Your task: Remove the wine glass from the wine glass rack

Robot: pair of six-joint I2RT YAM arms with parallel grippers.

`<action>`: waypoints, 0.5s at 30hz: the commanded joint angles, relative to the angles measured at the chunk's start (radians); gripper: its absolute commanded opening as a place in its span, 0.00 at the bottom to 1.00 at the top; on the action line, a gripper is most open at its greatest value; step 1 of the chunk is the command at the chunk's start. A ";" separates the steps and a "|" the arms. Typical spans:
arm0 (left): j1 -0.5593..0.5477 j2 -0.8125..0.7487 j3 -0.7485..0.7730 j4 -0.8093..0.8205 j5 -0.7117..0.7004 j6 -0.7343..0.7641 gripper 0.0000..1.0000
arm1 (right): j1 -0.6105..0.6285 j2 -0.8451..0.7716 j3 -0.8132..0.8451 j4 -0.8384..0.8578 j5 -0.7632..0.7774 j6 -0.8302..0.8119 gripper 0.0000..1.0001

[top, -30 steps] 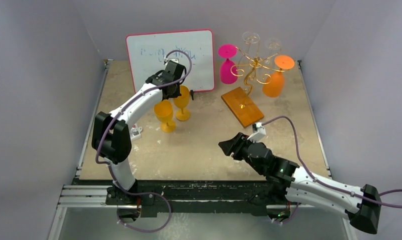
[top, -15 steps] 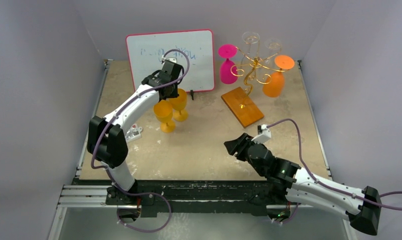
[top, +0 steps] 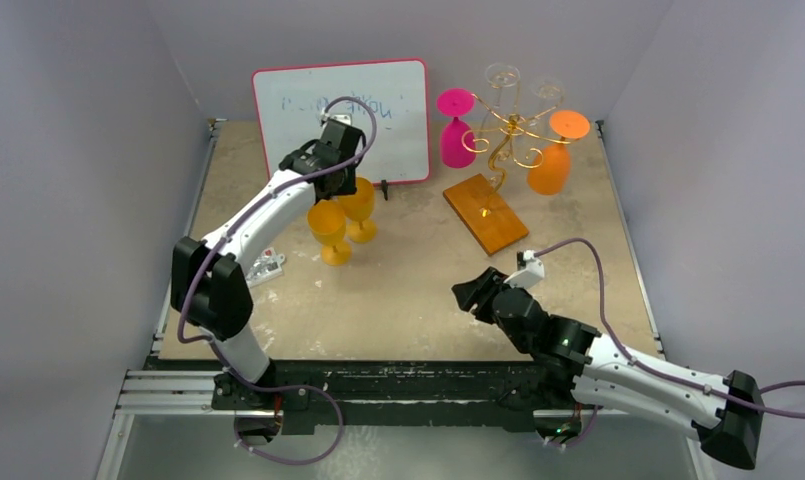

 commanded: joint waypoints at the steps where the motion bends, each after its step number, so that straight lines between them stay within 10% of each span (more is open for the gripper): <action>1: 0.004 -0.132 0.047 0.020 -0.028 0.008 0.36 | -0.007 0.029 0.053 -0.050 0.091 0.017 0.59; 4: 0.004 -0.188 0.031 0.032 -0.015 -0.006 0.41 | -0.106 0.078 0.058 0.016 0.015 -0.066 0.59; 15: 0.004 -0.463 -0.089 0.016 0.016 -0.046 0.62 | -0.992 0.300 -0.095 0.449 -0.993 -0.150 0.61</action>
